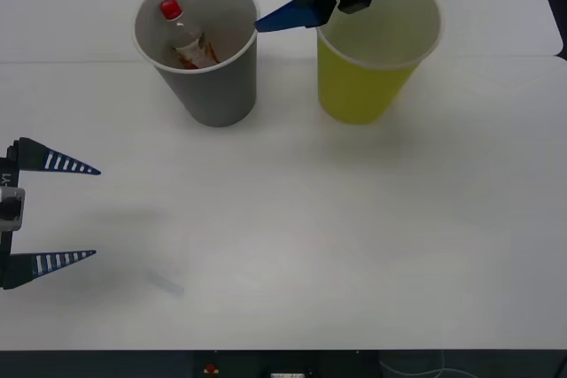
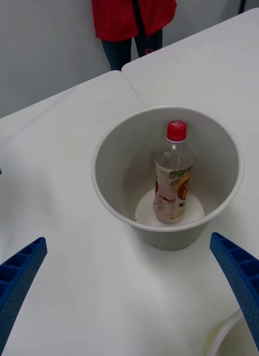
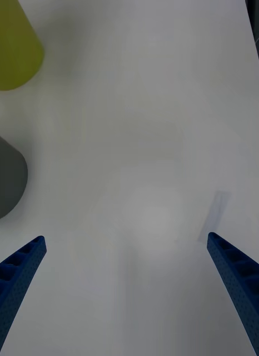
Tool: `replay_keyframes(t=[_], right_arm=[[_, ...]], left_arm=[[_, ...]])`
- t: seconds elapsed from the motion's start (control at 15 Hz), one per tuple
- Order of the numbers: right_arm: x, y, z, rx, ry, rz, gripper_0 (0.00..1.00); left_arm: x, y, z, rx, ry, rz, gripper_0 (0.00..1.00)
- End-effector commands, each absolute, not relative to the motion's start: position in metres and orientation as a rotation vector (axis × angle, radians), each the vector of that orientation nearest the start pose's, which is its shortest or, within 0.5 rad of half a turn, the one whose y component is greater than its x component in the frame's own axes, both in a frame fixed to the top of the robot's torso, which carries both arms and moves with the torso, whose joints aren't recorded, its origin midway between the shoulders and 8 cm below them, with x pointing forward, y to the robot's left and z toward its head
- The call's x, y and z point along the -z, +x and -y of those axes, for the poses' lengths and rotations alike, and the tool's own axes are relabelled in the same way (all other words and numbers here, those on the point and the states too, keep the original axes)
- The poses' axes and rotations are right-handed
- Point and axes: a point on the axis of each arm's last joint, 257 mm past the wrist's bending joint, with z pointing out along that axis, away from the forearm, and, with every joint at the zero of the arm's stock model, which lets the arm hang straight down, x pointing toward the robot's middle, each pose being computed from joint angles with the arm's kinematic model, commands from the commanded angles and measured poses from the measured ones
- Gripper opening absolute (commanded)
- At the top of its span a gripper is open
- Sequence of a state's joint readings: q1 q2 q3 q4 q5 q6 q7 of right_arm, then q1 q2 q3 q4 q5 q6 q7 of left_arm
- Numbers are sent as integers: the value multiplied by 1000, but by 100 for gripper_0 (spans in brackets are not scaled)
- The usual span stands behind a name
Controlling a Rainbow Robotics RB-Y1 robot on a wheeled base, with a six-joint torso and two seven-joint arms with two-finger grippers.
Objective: Put the can into the green bin and the plastic bottle into the gray bin
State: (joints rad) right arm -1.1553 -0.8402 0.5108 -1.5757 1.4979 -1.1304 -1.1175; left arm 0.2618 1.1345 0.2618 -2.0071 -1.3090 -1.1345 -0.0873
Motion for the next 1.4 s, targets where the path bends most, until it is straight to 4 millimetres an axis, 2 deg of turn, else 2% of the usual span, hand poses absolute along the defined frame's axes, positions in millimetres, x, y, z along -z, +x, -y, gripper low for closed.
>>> replay_keyframes(t=[0.07, 0.27, 0.6, 1.2, 1.4], right_arm=[[-28, 476, 34, -564, -1353, -1690, 100], [-5, 446, 69, -566, -1392, -1631, 100], [34, 409, 122, -555, -1457, -1555, 100], [106, 373, 215, -392, -1579, -1608, 100], [116, 360, 245, -342, -1642, -1664, 100]], left_arm=[[167, 341, -286, 118, 1762, -1444, 100], [167, 341, -286, 118, 1762, -1444, 100], [167, 341, -286, 118, 1762, -1444, 100], [167, 341, -286, 118, 1762, -1444, 100], [167, 341, -286, 118, 1762, -1444, 100]])
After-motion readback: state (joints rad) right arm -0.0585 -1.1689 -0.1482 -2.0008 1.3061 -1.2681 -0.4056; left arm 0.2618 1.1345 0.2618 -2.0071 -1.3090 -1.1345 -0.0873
